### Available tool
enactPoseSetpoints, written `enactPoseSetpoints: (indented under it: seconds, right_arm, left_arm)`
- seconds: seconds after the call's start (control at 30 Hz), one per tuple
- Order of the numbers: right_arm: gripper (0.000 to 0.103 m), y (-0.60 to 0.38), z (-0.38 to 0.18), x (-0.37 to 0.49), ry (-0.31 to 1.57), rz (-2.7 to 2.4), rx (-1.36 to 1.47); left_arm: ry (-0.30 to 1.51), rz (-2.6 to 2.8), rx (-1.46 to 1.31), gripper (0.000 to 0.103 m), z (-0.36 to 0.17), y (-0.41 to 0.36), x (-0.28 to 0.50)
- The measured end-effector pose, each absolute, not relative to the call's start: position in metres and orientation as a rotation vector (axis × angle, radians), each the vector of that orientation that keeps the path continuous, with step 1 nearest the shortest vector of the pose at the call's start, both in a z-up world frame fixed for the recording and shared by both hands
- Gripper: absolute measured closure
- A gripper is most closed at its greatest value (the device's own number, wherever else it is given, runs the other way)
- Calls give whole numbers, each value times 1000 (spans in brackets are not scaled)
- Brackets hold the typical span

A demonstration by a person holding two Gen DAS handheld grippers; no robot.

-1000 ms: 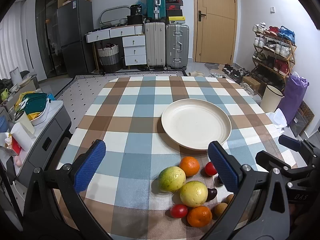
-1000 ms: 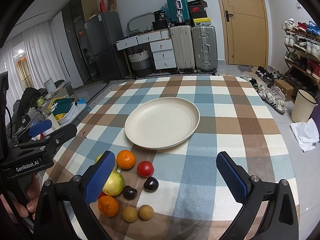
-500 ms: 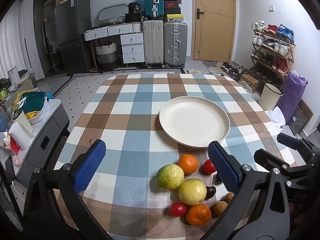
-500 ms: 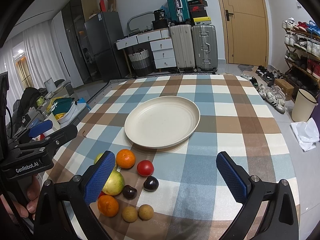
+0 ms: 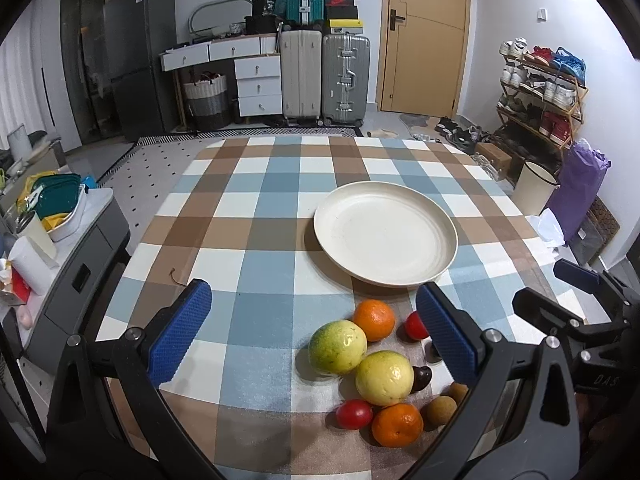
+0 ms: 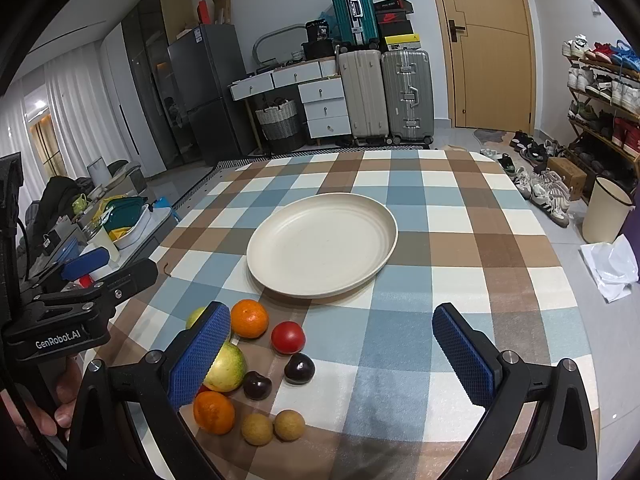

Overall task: Organize fruits
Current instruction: 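Lower the left tool and close it on the green citrus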

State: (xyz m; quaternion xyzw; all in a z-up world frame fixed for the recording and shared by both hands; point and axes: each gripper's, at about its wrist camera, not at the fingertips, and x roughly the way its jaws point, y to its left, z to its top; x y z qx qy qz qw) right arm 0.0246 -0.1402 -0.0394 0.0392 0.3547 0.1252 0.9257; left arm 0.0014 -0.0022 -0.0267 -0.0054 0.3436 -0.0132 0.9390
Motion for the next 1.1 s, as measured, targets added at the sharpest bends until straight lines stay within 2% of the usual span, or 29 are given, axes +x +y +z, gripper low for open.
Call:
enactPoseSetpoints:
  seconds: [0.77,1.1]
  right_arm:
    - [0,-137,-65,53,796,283,87]
    - [0,-138,-77,67,823,276,89]
  left_arm:
    - [958,-167,-143,1,-94,25,61]
    - [1070,-252,-265,11,-125,36,83]
